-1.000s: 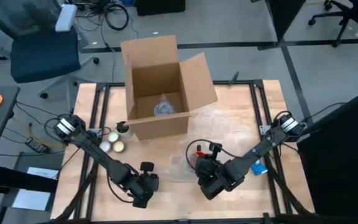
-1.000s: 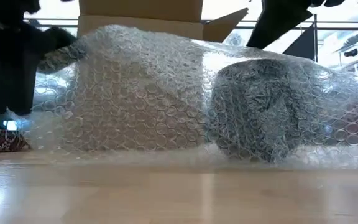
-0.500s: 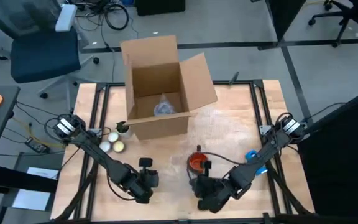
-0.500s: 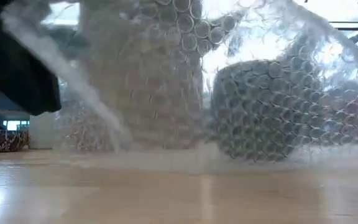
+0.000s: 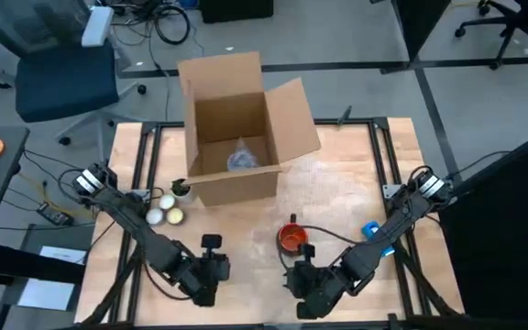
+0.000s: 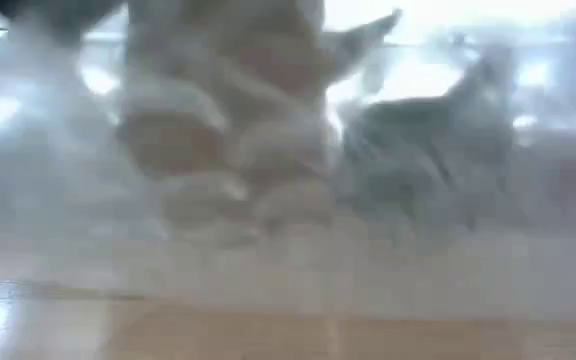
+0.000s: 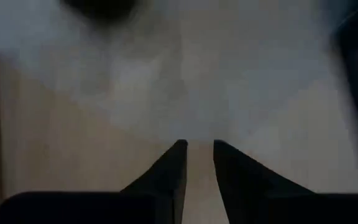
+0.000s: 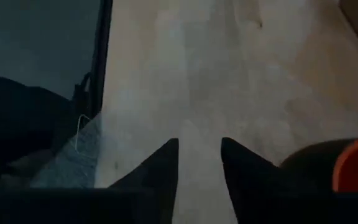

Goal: Wrap mug
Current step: Wrap the black mug with bubble wrap

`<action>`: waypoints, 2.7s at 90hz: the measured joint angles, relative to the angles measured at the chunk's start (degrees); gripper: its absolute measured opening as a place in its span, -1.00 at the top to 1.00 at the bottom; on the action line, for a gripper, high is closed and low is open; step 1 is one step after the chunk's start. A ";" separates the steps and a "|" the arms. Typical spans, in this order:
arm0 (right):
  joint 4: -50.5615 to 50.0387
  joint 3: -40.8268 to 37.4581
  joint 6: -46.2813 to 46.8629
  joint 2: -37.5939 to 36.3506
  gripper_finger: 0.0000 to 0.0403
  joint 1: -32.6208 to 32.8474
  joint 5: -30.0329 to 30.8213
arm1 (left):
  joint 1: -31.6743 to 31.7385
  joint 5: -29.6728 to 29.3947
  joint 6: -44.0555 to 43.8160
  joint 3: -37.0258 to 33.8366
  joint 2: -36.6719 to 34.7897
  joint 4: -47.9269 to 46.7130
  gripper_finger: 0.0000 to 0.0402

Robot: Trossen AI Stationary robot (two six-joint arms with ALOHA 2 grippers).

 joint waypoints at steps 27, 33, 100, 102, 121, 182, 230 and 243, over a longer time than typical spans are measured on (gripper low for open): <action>-18.65 0.02 15.21 -6.25 0.51 1.05 -0.01 | -0.93 1.41 9.83 -1.80 5.90 20.31 0.68; -23.82 0.02 18.64 -6.35 0.51 1.42 -0.18 | -0.29 2.36 9.37 -2.09 7.91 19.65 0.68; -20.39 -10.08 29.19 -6.13 0.51 2.31 -9.11 | 8.01 0.59 6.36 -2.88 16.28 -1.11 0.68; -20.39 -10.21 29.19 -6.13 0.51 2.31 -9.10 | 8.25 0.07 6.35 -2.88 16.28 -2.22 0.68; -20.31 -12.85 30.25 -6.15 0.51 2.31 -9.09 | 9.70 -3.35 3.83 -2.90 16.31 -16.80 0.68; -19.27 -18.47 25.85 -6.15 0.51 -1.20 -5.78 | 5.57 -1.59 -0.47 3.18 16.10 -12.37 0.68; -15.81 -16.18 11.10 -6.15 0.51 -6.67 -12.15 | 7.62 -0.49 2.12 -5.89 15.50 -10.07 0.68; -14.23 -15.96 9.16 -6.15 0.51 -6.24 -11.86 | 7.89 -0.68 0.58 -6.04 15.41 -16.24 0.68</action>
